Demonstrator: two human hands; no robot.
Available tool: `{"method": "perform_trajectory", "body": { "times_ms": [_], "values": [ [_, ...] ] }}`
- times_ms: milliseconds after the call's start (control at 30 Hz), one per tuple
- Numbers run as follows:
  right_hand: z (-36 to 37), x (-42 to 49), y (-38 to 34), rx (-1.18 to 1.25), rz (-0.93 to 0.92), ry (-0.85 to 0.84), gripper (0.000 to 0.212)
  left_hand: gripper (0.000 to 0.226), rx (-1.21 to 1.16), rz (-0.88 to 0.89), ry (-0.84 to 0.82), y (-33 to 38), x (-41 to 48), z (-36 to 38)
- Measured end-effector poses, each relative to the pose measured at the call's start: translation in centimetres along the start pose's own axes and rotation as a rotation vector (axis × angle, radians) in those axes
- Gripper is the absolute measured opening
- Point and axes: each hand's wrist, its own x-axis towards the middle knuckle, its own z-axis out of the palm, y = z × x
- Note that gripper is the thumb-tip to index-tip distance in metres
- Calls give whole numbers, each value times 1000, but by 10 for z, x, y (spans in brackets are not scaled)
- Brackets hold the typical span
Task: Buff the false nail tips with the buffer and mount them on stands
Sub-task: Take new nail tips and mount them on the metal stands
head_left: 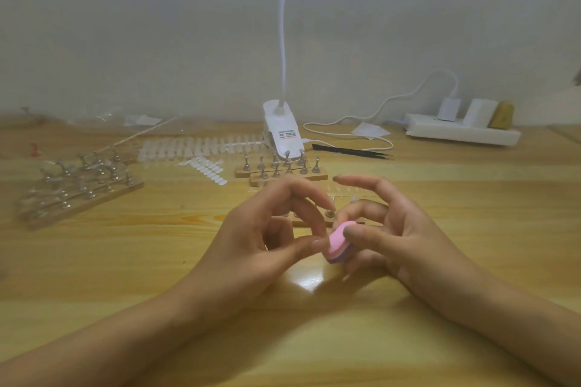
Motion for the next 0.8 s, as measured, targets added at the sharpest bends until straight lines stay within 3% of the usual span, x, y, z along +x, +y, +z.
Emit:
{"method": "perform_trajectory", "body": {
  "times_ms": [100, 233, 533, 667, 800],
  "values": [
    [1, -2, 1, -61, 2, -118, 60, 26, -18, 3, 10, 1, 1, 0],
    [0, 0, 2, 11, -15, 15, 61, 28, -2, -2, 4, 1, 0, 1],
    [0, -1, 2, -91, -1, -146, 64, 34, -17, 5, 10, 0, 1, 1],
    [-2, -1, 3, -29, -24, -30, 63, 36, -7, 7, 3, -1, 0, 1],
    [1, -3, 2, -92, 13, -174, 75, 40, -1, 11, -4, 0, 1, 1]
  ]
}}
